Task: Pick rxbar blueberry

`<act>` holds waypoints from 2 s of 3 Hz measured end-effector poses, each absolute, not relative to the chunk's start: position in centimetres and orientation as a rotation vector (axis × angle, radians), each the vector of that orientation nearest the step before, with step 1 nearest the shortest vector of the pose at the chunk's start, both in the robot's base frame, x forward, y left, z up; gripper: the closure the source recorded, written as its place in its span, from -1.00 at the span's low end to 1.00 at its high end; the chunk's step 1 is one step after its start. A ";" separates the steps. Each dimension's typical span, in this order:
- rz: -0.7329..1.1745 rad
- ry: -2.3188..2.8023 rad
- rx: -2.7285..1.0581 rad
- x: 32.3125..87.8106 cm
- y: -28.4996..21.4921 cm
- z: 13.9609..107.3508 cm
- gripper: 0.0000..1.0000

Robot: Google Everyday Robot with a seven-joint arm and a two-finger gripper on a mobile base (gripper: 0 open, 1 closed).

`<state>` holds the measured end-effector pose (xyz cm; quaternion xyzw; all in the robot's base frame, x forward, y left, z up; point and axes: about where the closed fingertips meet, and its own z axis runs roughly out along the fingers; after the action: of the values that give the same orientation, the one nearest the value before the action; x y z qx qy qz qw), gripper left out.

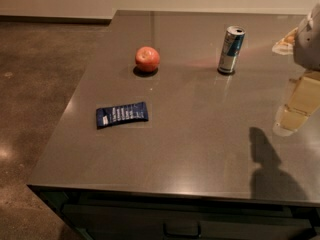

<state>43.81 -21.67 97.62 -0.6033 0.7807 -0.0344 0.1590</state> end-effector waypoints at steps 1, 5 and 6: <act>-0.099 2.232 -1.725 43.8 -21.7 97.6 -1.00; 0.103 1.952 -1.953 47.4 -5.7 96.2 -1.00; 0.133 1.941 -1.995 47.5 -2.0 94.1 -1.00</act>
Offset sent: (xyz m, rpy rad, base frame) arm 0.0207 0.0554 0.0016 0.0673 0.0302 0.1589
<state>47.48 -2.04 94.12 -0.7046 0.6857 0.0468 0.1764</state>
